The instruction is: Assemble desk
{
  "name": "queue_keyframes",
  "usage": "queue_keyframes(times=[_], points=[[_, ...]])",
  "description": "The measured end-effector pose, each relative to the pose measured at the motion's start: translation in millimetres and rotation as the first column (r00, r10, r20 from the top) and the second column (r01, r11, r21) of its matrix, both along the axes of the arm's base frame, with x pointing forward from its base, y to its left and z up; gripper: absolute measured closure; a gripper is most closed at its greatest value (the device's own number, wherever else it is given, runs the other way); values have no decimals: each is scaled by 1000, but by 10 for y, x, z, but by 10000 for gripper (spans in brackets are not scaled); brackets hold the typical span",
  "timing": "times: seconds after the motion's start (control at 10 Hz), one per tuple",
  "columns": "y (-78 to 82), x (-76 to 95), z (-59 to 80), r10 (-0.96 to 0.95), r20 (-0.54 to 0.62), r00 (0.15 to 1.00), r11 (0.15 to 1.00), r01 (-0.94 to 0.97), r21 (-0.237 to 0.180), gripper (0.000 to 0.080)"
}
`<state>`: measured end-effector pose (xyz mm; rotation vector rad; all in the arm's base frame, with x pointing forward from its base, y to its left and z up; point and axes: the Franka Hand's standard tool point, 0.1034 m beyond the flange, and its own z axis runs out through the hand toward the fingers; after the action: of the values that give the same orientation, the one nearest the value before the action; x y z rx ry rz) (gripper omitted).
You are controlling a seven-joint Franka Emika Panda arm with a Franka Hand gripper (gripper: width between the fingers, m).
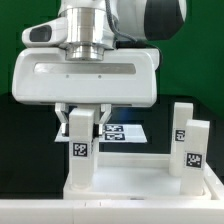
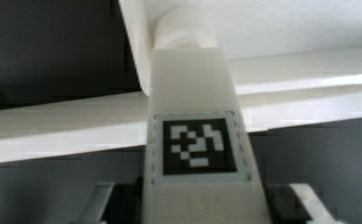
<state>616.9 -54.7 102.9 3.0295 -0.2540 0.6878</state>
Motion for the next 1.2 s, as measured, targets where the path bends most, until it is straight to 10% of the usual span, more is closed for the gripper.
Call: queue_keyframes(times=[0.5,0.7,1.2], points=[[-2,6,-22,-6,14,1000,1000,6,-7,515],[47,74,92,-5,-45,999,999,8,45,227],[21,66,90,40,-393,919,984,33,177,151]])
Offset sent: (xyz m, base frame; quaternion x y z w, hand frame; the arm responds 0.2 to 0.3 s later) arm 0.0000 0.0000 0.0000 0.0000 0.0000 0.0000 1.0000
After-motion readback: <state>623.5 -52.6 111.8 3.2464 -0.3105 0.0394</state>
